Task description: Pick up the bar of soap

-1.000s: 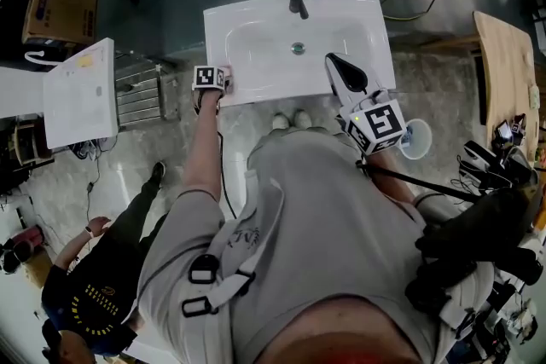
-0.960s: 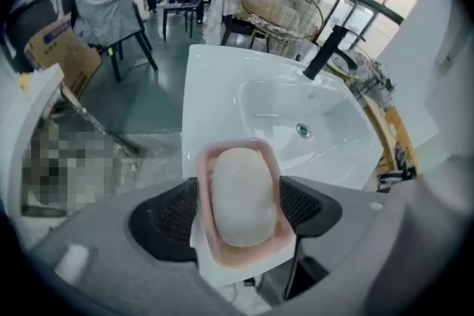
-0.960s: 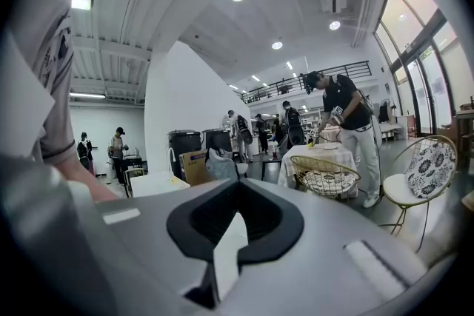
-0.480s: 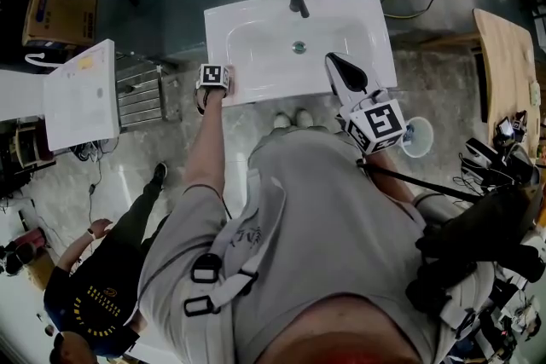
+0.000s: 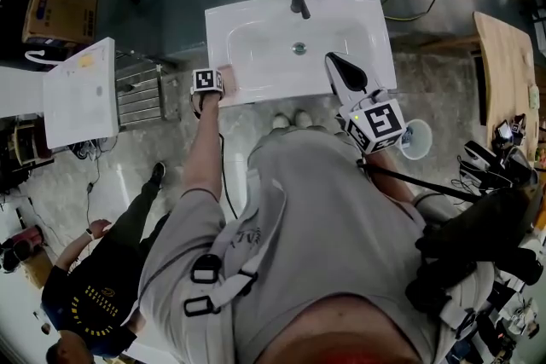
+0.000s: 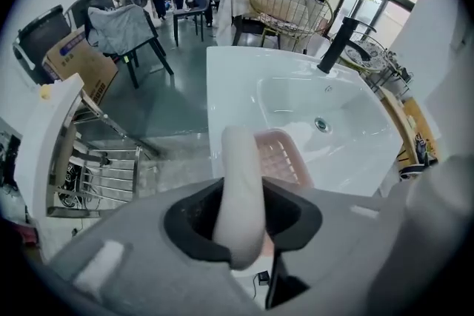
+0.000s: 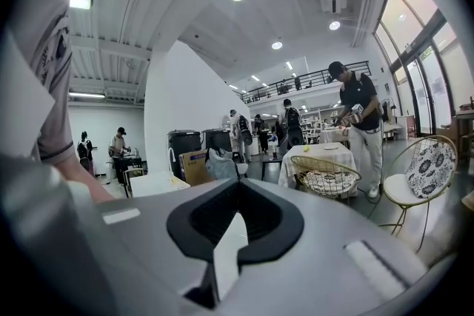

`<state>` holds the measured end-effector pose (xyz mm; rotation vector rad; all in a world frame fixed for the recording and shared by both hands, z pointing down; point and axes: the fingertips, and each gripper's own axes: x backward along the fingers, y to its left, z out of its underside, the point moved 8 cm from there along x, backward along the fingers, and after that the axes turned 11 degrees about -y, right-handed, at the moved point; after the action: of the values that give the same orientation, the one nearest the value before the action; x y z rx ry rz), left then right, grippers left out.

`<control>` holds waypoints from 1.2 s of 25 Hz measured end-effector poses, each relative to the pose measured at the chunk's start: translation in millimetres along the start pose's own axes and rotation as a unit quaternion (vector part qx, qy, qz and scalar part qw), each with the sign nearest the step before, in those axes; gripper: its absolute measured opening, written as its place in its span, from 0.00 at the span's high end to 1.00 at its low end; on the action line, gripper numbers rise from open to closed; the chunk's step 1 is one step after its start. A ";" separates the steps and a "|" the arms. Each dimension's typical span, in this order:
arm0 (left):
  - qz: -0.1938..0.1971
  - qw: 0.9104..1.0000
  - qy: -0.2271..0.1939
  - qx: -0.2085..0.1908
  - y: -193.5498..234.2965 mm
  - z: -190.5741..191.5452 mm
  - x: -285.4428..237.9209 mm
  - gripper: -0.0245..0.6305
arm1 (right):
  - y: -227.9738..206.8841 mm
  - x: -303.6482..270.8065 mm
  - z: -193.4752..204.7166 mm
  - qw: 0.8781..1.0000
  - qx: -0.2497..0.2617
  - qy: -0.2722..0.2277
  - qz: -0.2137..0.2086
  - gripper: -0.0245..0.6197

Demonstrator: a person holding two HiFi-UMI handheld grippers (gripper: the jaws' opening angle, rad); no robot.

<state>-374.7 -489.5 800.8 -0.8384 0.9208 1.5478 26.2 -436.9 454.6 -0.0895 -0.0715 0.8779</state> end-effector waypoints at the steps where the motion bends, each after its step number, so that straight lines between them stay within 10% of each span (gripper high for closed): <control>1: 0.002 1.000 -0.002 -0.002 0.6 -0.6 1.4 0.81 | 0.5 -1.0 -0.1 1.000 0.000 0.000 -0.002 0.96; 22: 0.085 0.994 -0.056 -0.034 -31.7 -43.0 42.1 0.81 | -3.9 -18.7 2.7 1.000 -0.003 -0.002 -0.025 0.96; 30: 0.156 0.967 -0.185 -0.083 -85.3 -92.0 86.8 0.81 | -8.2 -29.1 6.3 1.000 0.000 0.003 -0.024 0.96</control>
<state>-300.4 -524.9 672.4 -0.5035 0.6750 1.9948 13.3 -464.2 461.0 -0.0908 -0.0681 0.8304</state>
